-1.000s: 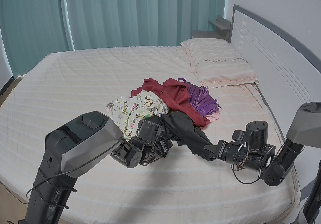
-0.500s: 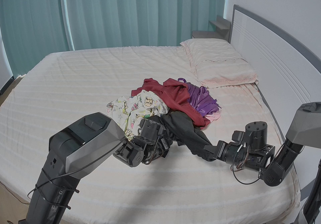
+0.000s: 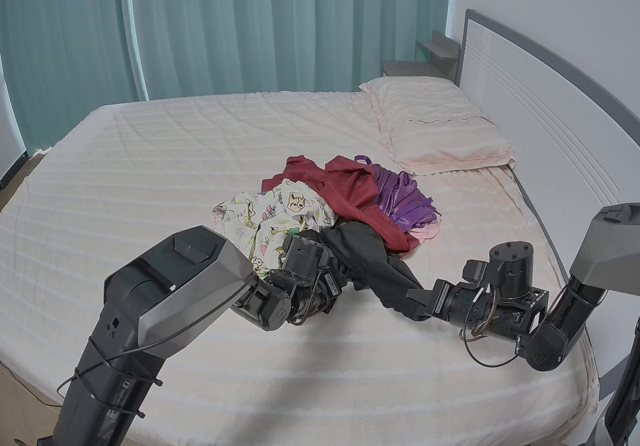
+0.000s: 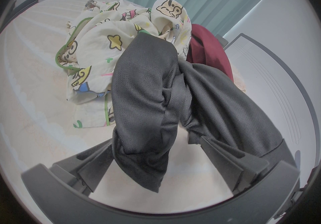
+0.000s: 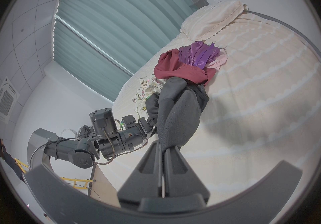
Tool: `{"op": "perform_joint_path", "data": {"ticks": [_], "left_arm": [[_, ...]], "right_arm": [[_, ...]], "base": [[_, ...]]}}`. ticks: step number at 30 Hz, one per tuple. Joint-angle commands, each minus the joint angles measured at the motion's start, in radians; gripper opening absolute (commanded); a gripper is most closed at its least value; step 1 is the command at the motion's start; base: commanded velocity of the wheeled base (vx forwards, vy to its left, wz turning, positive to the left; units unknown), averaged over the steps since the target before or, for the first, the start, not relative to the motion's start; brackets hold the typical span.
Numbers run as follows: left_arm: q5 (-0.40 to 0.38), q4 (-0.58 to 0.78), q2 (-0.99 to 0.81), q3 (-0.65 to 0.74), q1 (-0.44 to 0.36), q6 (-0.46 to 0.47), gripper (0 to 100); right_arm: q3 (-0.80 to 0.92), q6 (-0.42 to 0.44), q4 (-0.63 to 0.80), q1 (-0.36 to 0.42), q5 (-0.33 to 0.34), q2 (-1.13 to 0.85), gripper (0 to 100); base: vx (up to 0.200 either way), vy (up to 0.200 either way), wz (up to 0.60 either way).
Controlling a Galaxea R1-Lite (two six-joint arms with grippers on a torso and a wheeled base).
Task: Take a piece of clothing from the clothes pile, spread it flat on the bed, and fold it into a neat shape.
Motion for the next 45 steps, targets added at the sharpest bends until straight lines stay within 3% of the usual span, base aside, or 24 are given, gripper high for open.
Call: {"op": "perform_joint_path", "data": {"ticks": [1, 4, 10, 11, 26, 30, 38, 45], "left_arm": [[0.01, 0.028, 0.001, -0.016, -0.002, 0.008, 100], [0.059, 0.119, 0.002, -0.058, -0.005, 0.02, 100], [0.064, 0.172, 0.007, -0.085, -0.009, 0.02, 100], [0.064, 0.171, 0.007, -0.084, -0.009, 0.019, 0], [0.104, 0.218, -0.005, -0.05, -0.011, 0.02, 0], [0.096, 0.232, -0.102, 0.019, -0.009, -0.007, 0], [-0.044, 0.22, -0.466, 0.293, -0.012, -0.116, 0], [-0.05, 0.174, -0.72, 0.419, -0.025, -0.122, 0]], "right_arm": [[0.001, 0.0, 0.001, 0.0, 0.001, -0.004, 0], [0.002, -0.001, 0.0, 0.0, 0.001, -0.005, 0], [0.002, -0.001, 0.0, 0.002, 0.001, -0.007, 0], [0.002, -0.003, 0.0, 0.002, 0.001, -0.008, 0], [0.038, -0.011, -0.056, -0.006, 0.001, -0.011, 0], [0.042, -0.011, -0.056, -0.009, 0.001, -0.023, 0], [0.107, -0.017, -0.056, 0.017, 0.011, -0.135, 0], [0.117, -0.012, -0.057, 0.068, 0.014, -0.303, 0]], "base": [[0.0, 0.0, 0.0], [0.0, 0.0, 0.0], [0.0, 0.0, 0.0], [0.0, 0.0, 0.0], [0.0, 0.0, 0.0], [0.0, 0.0, 0.0], [0.0, 0.0, 0.0], [0.0, 0.0, 0.0]]}}
